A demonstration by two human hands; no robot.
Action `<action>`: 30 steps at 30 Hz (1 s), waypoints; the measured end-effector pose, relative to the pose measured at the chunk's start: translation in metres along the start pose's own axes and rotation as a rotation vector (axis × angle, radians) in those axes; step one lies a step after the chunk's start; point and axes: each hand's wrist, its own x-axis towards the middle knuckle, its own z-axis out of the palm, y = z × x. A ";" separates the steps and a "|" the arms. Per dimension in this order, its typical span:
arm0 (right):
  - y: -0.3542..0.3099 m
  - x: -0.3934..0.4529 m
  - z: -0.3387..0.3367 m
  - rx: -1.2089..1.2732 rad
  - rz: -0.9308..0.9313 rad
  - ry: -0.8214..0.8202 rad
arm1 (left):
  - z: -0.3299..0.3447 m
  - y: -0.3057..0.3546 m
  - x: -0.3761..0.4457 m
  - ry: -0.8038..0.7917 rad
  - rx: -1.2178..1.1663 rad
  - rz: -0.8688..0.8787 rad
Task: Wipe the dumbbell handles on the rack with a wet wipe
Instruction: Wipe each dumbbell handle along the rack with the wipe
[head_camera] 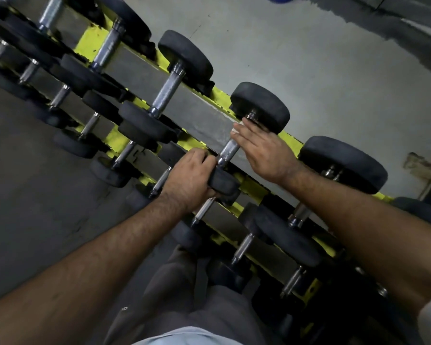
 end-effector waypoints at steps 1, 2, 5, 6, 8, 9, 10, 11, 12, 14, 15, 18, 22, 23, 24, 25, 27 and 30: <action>0.003 -0.001 -0.001 -0.004 0.003 -0.012 | 0.001 0.000 -0.001 0.000 0.007 -0.002; 0.003 -0.001 -0.001 -0.001 0.040 -0.016 | 0.002 0.001 -0.001 0.004 0.009 -0.003; -0.023 -0.001 0.004 0.052 0.151 -0.027 | 0.001 0.003 -0.003 -0.002 -0.003 -0.008; -0.033 -0.004 0.007 0.074 0.120 -0.046 | 0.001 0.003 -0.003 -0.007 -0.005 -0.017; -0.034 -0.006 0.005 0.085 0.022 -0.058 | 0.001 0.003 -0.002 -0.017 -0.009 -0.025; -0.026 -0.004 0.002 0.085 0.020 -0.044 | 0.002 0.002 -0.001 -0.025 -0.017 -0.026; -0.018 -0.001 -0.002 0.078 0.066 -0.018 | 0.001 0.002 -0.001 -0.032 -0.019 -0.032; -0.012 0.002 -0.005 0.072 0.153 0.004 | 0.001 0.002 0.000 -0.042 -0.017 -0.041; -0.014 0.002 -0.005 0.081 0.233 0.005 | 0.002 0.002 0.000 -0.049 -0.014 -0.045; -0.036 -0.002 0.004 0.100 0.224 -0.022 | 0.001 0.001 0.000 -0.056 -0.014 -0.047; -0.045 -0.005 0.006 0.105 0.141 -0.042 | 0.001 0.001 0.000 -0.056 -0.016 -0.050; -0.028 -0.005 -0.004 0.093 0.043 -0.076 | 0.003 0.001 0.000 -0.050 -0.023 -0.043; -0.034 0.004 -0.007 0.094 0.330 -0.047 | 0.006 -0.002 0.000 -0.041 -0.019 -0.033; -0.047 0.002 -0.003 0.123 0.287 -0.077 | 0.007 -0.002 -0.001 -0.036 -0.033 -0.024; -0.054 -0.002 0.000 0.146 0.193 -0.109 | 0.007 -0.002 -0.001 -0.032 -0.043 -0.011; -0.051 -0.005 -0.001 0.150 0.102 -0.138 | 0.006 -0.002 -0.002 -0.032 -0.042 0.003; -0.030 -0.001 -0.008 0.135 0.078 -0.123 | 0.006 -0.005 -0.002 -0.035 -0.051 0.024; -0.029 0.009 -0.016 0.140 0.338 -0.059 | 0.004 -0.014 -0.004 -0.067 -0.146 0.032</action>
